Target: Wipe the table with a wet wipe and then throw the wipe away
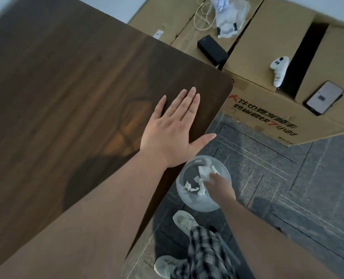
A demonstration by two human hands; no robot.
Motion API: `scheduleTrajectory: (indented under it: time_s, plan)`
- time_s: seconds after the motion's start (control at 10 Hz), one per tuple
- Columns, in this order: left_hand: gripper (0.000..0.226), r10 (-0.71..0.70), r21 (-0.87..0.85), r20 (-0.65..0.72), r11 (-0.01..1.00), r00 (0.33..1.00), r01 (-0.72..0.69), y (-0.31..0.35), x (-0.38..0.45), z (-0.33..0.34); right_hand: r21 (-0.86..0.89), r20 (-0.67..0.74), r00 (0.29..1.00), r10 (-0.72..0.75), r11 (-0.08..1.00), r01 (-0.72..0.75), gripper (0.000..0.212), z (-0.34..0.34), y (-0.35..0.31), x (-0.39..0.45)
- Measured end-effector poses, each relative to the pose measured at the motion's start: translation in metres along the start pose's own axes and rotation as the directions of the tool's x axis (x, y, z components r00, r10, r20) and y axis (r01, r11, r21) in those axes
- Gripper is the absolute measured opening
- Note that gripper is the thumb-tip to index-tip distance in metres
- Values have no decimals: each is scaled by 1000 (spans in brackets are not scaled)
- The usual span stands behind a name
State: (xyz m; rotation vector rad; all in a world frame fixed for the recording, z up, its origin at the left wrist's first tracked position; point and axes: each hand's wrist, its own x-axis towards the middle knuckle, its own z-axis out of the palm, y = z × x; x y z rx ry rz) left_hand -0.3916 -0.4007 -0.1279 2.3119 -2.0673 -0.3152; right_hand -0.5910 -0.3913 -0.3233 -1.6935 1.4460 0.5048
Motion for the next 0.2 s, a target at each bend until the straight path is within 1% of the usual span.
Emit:
scheduleTrajectory:
  time_s: [0.1,0.2]
  plan:
    - [86,1,8,14,1000,1000,-2,2,1,-2,28,91,995,32,999,-35,69,10,9,6]
    - [85,5,29,40,1000,999,-6,3,0,-5,63,73,997,-10,998,6,75,9,9,7]
